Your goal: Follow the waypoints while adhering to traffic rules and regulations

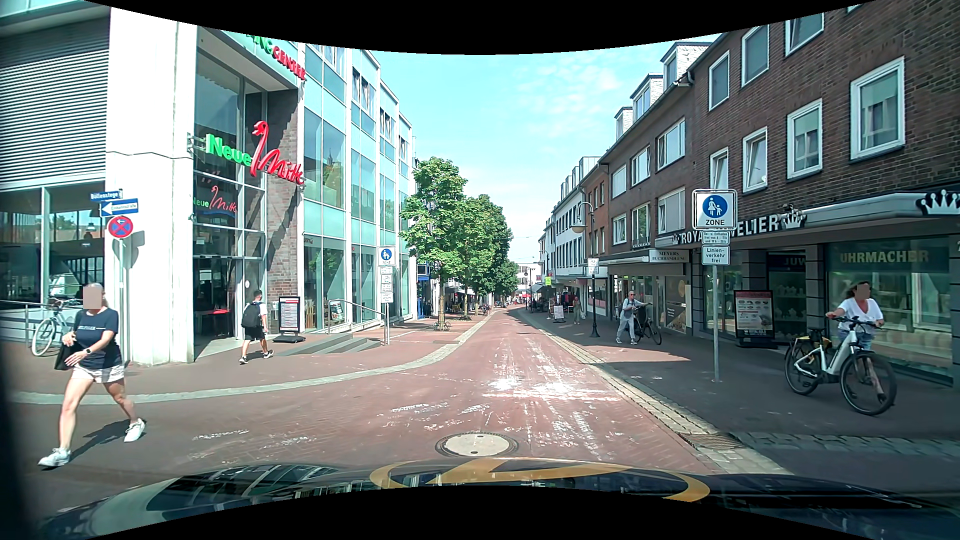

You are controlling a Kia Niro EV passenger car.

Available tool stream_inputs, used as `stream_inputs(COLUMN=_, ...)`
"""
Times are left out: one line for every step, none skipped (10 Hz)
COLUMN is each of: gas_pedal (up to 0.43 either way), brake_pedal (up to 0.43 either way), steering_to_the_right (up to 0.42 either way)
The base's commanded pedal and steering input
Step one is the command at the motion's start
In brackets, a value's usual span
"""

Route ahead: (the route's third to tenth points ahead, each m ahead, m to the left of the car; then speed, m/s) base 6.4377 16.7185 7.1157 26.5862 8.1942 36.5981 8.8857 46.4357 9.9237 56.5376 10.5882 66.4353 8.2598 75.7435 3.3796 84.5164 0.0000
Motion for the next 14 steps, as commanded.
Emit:
stream_inputs(gas_pedal=0.0, brake_pedal=0.171, steering_to_the_right=-0.055)
stream_inputs(gas_pedal=0.0, brake_pedal=0.165, steering_to_the_right=-0.056)
stream_inputs(gas_pedal=0.0, brake_pedal=0.159, steering_to_the_right=-0.061)
stream_inputs(gas_pedal=0.0, brake_pedal=0.152, steering_to_the_right=-0.069)
stream_inputs(gas_pedal=0.0, brake_pedal=0.152, steering_to_the_right=-0.073)
stream_inputs(gas_pedal=0.0, brake_pedal=0.152, steering_to_the_right=-0.078)
stream_inputs(gas_pedal=0.0, brake_pedal=0.146, steering_to_the_right=-0.087)
stream_inputs(gas_pedal=0.0, brake_pedal=0.14, steering_to_the_right=-0.099)
stream_inputs(gas_pedal=0.0, brake_pedal=0.128, steering_to_the_right=-0.114)
stream_inputs(gas_pedal=0.0, brake_pedal=0.122, steering_to_the_right=-0.123)
stream_inputs(gas_pedal=0.0, brake_pedal=0.122, steering_to_the_right=-0.137)
stream_inputs(gas_pedal=0.0, brake_pedal=0.122, steering_to_the_right=-0.155)
stream_inputs(gas_pedal=0.0, brake_pedal=0.122, steering_to_the_right=-0.172)
stream_inputs(gas_pedal=0.0, brake_pedal=0.122, steering_to_the_right=-0.199)
